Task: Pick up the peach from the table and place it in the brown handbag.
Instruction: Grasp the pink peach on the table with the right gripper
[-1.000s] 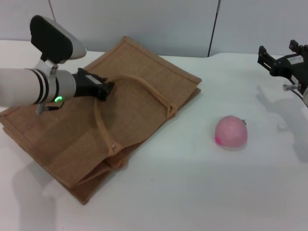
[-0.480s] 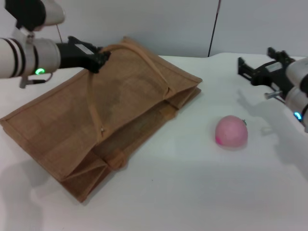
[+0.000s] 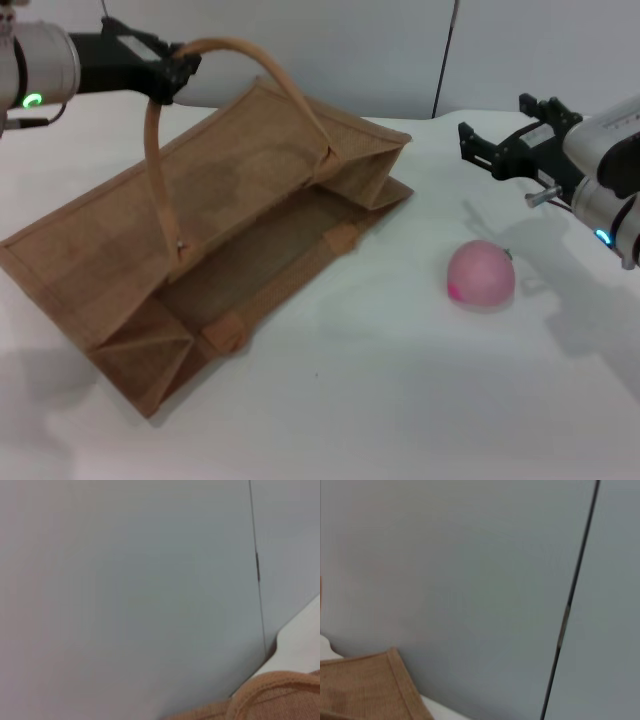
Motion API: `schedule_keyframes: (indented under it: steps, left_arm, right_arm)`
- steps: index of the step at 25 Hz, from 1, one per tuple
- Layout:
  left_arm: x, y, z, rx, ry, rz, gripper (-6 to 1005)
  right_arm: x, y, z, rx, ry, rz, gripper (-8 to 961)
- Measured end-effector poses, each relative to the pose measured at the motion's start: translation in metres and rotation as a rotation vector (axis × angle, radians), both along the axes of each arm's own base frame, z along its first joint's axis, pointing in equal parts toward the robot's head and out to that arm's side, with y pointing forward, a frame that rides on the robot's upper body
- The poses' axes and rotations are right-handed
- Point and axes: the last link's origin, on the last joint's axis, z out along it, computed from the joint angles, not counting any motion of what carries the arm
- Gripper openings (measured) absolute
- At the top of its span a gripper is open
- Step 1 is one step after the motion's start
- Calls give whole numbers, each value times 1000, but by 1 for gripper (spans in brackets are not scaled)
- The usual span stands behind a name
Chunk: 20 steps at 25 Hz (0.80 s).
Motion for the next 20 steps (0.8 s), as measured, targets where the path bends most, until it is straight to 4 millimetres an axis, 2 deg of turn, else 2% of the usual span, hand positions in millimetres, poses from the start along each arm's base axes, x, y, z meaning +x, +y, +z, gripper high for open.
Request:
schedule_keyframes:
  steps: [8,20]
  left_arm:
    - [29,-5,22,20,0,-73,122]
    - [44,-11,48,64,24,-91,122]
  right_arm:
    - [-8,-3,2,-47,-79,-39,881]
    - [-54,-29,12,-128,-224,-31,881]
